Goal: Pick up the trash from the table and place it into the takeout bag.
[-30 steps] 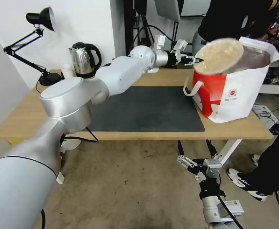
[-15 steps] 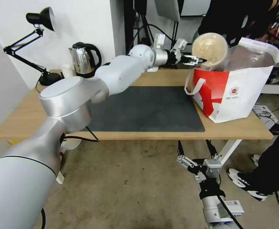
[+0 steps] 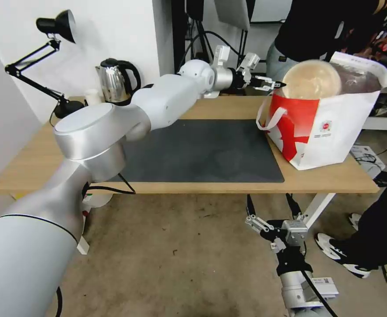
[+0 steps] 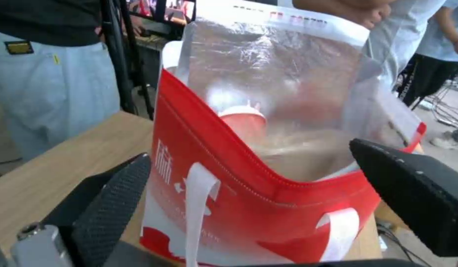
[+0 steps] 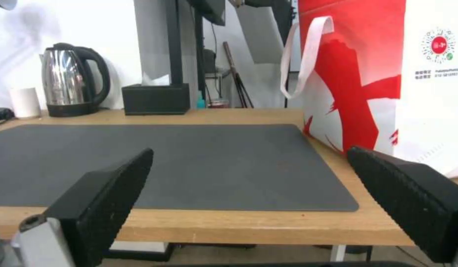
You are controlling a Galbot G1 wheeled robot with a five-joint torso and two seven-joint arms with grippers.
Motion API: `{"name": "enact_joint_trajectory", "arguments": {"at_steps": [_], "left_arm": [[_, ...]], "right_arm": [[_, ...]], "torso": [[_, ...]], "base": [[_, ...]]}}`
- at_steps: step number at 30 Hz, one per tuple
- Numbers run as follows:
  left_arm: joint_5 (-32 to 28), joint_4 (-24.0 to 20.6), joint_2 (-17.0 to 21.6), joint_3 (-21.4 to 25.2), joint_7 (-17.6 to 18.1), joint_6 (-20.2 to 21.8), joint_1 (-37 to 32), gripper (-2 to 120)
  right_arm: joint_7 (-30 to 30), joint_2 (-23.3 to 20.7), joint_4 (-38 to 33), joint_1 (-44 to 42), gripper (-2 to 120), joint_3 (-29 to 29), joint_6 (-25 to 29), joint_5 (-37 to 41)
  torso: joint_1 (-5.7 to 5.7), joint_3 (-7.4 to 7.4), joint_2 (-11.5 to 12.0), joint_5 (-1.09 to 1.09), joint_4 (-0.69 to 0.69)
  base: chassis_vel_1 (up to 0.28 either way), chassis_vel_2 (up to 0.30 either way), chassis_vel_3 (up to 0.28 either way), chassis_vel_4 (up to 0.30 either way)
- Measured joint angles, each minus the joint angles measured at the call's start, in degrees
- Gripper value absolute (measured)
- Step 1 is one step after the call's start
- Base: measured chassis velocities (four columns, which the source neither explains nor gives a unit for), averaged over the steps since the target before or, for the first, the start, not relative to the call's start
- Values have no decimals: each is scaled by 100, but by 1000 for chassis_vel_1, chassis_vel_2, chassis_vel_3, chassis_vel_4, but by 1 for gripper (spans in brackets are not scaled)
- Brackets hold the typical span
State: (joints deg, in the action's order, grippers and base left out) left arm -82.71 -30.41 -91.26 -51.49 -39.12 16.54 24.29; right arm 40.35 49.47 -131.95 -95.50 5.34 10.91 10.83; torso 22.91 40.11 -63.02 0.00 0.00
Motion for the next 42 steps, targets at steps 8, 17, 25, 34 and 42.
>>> {"name": "enact_joint_trajectory", "arguments": {"at_steps": [8, 17, 25, 34, 42], "left_arm": [[-14, -4, 0, -34, 10, -44, -41, 82], [-17, 6, -1, -45, 12, -64, -33, 48], [-21, -3, 1, 117, 14, -4, 45, 68], [-42, -288, 250, 702, 55, 124, 463, 98], [-48, -1275, 1246, 870, 603, -264, 584, 100]], "right_arm": [[0, 0, 0, 0, 100, 0, 0, 0], [0, 0, 0, 0, 100, 0, 0, 0], [0, 0, 0, 0, 100, 0, 0, 0], [0, 0, 0, 0, 100, 0, 0, 0], [0, 0, 0, 0, 100, 0, 0, 0]], "torso": [[1, 0, 0, 0, 0], [1, 0, 0, 0, 0], [2, 0, 0, 0, 0], [1, 0, 0, 0, -1], [1, 0, 0, -2, 1]], "base": [[0, 0, 0, 0], [0, 0, 0, 0], [0, 0, 0, 0], [0, 0, 0, 0], [0, 0, 0, 0]]}}
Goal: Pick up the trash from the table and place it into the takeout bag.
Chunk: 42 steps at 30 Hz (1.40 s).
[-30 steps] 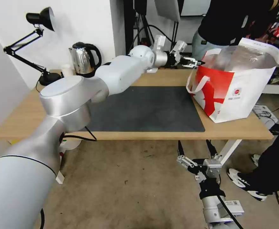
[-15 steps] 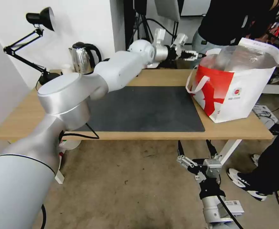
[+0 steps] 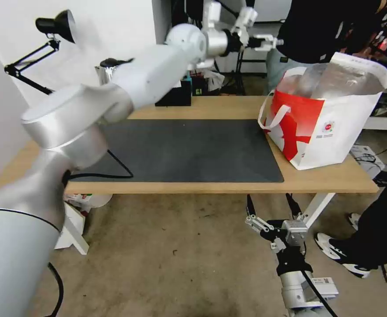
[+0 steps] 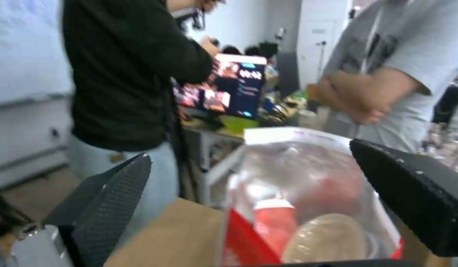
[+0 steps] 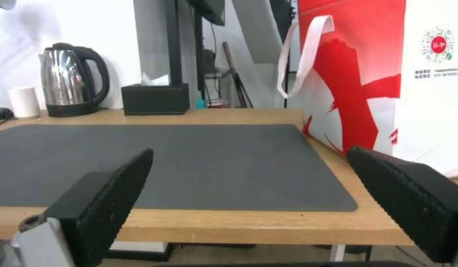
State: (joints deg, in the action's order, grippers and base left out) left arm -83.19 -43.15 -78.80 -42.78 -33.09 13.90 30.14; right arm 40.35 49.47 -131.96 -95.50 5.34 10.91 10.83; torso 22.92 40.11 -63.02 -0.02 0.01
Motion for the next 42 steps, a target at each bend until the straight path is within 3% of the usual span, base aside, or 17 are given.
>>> {"name": "enact_joint_trajectory", "arguments": {"at_steps": [3, 6, 11, 13, 22, 24, 26, 28, 30, 32, 33, 34, 35, 36, 38, 39, 42], "left_arm": [[0, -416, 390, 1, 104, -76, 29, 100], [-120, -1383, 1272, -24, 434, -261, 9, 100], [-194, -2082, 1945, -6, 747, -461, -158, 100], [-22, -2635, 2576, 170, 937, -695, -416, 100], [624, -3917, 3791, 1101, 1640, -1297, -1528, 100], [797, -4324, 4129, 1575, 1901, -1420, -1978, 100], [1043, -4983, 4653, 2602, 2246, -1550, -2982, 100], [1131, -5150, 4778, 2920, 2316, -1583, -3346, 100], [1400, -5597, 5071, 4095, 2488, -1698, -4509, 100], [1474, -5693, 5134, 4369, 2513, -1742, -4786, 100], [1649, -5933, 5267, 4955, 2581, -1939, -5518, 100], [1695, -5984, 5286, 5089, 2600, -1983, -5705, 100], [1839, -6184, 5301, 5646, 2666, -2077, -6362, 100], [1839, -6184, 5301, 5646, 2666, -2077, -6362, 100], [2022, -6568, 5211, 6577, 2787, -2109, -7368, 100], [2022, -6568, 5211, 6577, 2787, -2109, -7368, 100], [2587, -6871, 4885, 7367, 2825, -2139, -8302, 100]], "right_arm": [[0, 0, 0, 0, 100, 0, 0, 0], [0, 0, 0, 0, 100, 0, 0, 0], [0, 0, 0, 0, 100, 0, 0, 0], [0, 0, 0, -1, 100, 0, 0, 0], [0, 0, 0, -1, 100, 0, 0, 0], [0, 0, 0, 0, 100, 0, 0, 0], [0, 0, 0, -1, 100, 0, 0, 0], [0, 0, 0, 0, 100, 0, 0, 0], [0, 0, 0, 0, 100, 0, 0, 0], [0, 0, 0, 0, 100, 0, 0, 0], [-1, 0, 0, 0, 100, 0, 0, 0], [0, 0, 0, 0, 100, 0, 0, 0], [0, 0, 0, -1, 100, 0, 0, 0], [0, 0, 0, -1, 100, 0, 0, 0], [0, 0, 0, -1, 100, 0, 0, 0], [0, 0, 0, -1, 100, 0, 0, 0], [0, 0, 0, -1, 100, 0, 0, 0]], "torso": [[0, 0, 0, 0, -1], [-1, -1, -1, -1, 1], [-1, -1, -2, 1, -3], [-1, 0, -2, 0, 0], [-1, 0, -2, 0, -4], [-1, 0, -1, 1, -3], [-2, -1, -2, 4, 0], [-2, -2, -2, 2, 2], [-1, 0, -1, -6, 1], [-1, -1, -2, 1, 2], [-2, -1, -2, 6, 2], [-2, -1, -1, 4, 2], [-1, -1, -1, -3, -2], [-1, -1, -1, -3, -2], [-1, -1, -1, 4, -2], [-1, -1, -1, 4, -2], [-2, -1, -1, 0, -1]], "base": [[0, 0, 0, 0], [0, 0, 0, 0], [0, 0, 0, 0], [0, 0, 0, 0], [0, 0, 0, 0], [0, 0, 0, 0], [0, 0, 0, 0], [0, 0, 0, 0], [0, 0, 0, 0], [0, 0, 0, 0], [0, 0, 0, 0], [0, 0, 0, 0], [0, 0, 0, 0], [0, 0, 0, 0], [0, 0, 0, 0], [0, 0, 0, 0], [0, 0, 0, 0]]}}
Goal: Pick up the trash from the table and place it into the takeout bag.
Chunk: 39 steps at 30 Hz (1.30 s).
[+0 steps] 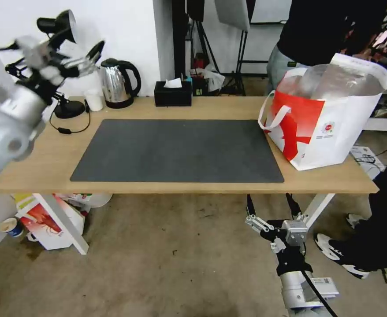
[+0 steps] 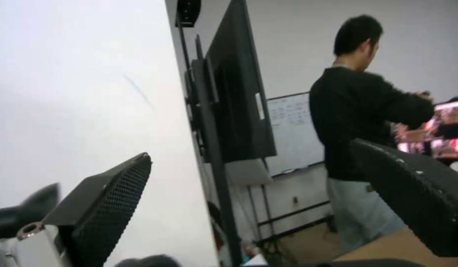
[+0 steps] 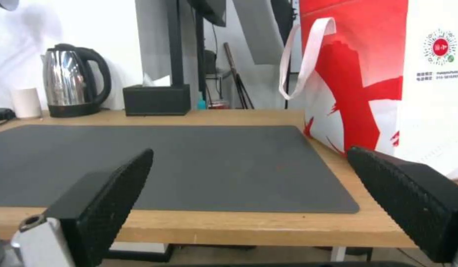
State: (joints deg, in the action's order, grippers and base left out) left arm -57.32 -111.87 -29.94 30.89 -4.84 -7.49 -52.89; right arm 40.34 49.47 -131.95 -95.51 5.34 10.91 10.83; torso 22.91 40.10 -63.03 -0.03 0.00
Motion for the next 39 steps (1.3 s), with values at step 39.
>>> {"name": "enact_joint_trajectory", "arguments": {"at_steps": [39], "left_arm": [[3657, -1775, -4841, 1460, 142, -1062, -3900, 100]], "right_arm": [[0, 1, 0, 1, 100, 0, 0, 0]], "torso": [[1, 1, 0, 5, -1]], "base": [[0, 0, 0, 0]]}}
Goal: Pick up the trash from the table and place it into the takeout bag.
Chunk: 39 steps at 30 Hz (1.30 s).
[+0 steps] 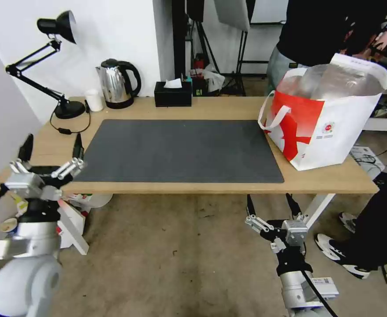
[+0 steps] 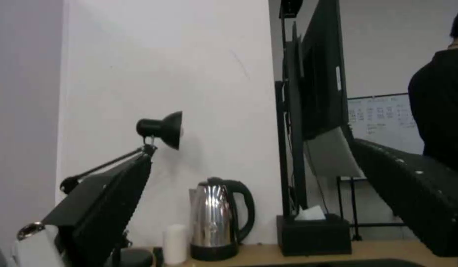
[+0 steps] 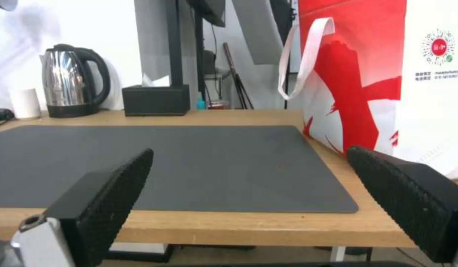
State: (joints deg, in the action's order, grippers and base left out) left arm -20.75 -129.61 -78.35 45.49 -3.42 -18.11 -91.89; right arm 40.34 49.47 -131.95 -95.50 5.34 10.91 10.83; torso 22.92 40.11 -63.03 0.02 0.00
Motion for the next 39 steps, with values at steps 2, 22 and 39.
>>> {"name": "enact_joint_trajectory", "arguments": {"at_steps": [2, 22, 39], "left_arm": [[23, -3, -120, -72, -26, -31, -96, 100], [255, 250, -407, -984, 13, 247, -1090, 100], [619, 442, -497, -1045, 179, 337, -1395, 100]], "right_arm": [[0, 0, 0, 0, 100, 0, 0, 0], [0, 0, 0, 0, 100, 0, 0, 0], [0, 0, 0, 0, 100, 0, 0, 0]], "torso": [[0, 0, 0, -1, 0], [0, 0, 0, -2, 0], [0, 0, 0, -2, 0]], "base": [[0, 0, 0, 0], [0, 0, 0, 0], [0, 0, 0, 0]]}}
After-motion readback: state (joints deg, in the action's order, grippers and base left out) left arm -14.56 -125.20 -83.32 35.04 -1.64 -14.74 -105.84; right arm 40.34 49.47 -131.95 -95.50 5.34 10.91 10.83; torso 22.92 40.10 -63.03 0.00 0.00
